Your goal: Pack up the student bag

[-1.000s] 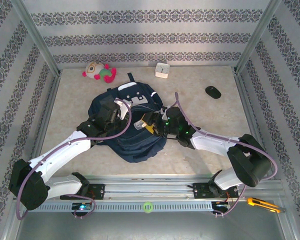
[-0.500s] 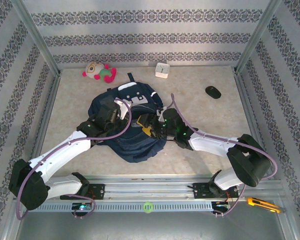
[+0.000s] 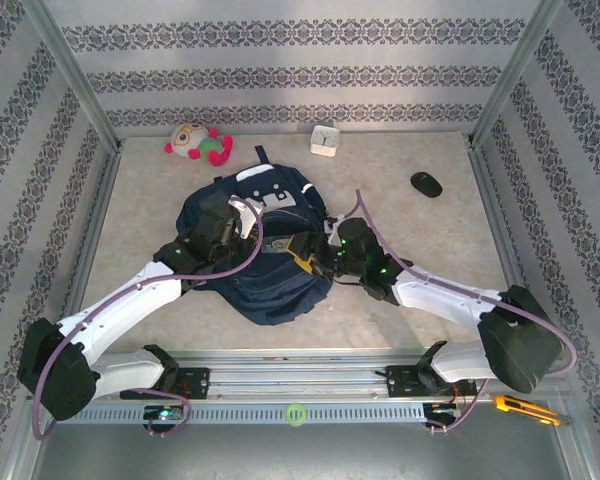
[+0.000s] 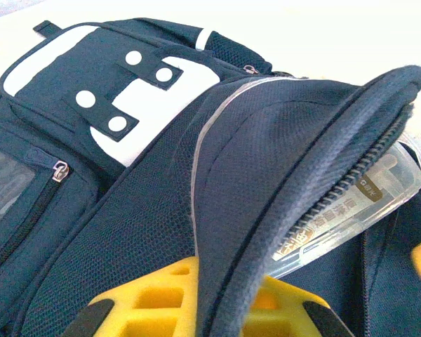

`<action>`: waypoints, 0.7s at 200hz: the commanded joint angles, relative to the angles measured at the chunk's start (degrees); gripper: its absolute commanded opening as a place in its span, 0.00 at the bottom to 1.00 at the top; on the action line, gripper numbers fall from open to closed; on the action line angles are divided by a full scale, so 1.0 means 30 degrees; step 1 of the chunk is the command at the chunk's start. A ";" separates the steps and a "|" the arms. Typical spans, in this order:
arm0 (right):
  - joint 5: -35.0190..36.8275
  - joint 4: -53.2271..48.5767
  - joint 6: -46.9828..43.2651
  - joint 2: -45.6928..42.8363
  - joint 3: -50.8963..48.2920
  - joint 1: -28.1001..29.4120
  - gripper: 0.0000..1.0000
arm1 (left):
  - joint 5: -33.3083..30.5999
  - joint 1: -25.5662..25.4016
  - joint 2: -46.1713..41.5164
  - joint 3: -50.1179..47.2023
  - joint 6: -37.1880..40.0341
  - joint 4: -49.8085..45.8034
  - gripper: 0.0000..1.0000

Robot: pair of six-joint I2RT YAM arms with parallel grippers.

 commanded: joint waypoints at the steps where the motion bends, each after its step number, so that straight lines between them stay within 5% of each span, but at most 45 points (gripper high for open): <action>1: 0.0156 -0.1840 -0.0974 -0.0847 -0.0562 -0.0554 0.49 | 0.0890 -0.0059 -0.0375 0.0700 -0.0347 0.2734 0.01; 68: 0.1113 -0.3806 -0.2809 -0.0886 -0.0027 -0.2190 0.42 | 0.0726 -0.0062 -0.0403 0.0744 -0.0084 0.2598 0.01; 140: 0.0173 -0.3384 -0.3829 0.1200 0.2236 -0.2496 0.24 | 0.0651 -0.0049 -0.0172 0.1012 0.0185 0.2430 0.01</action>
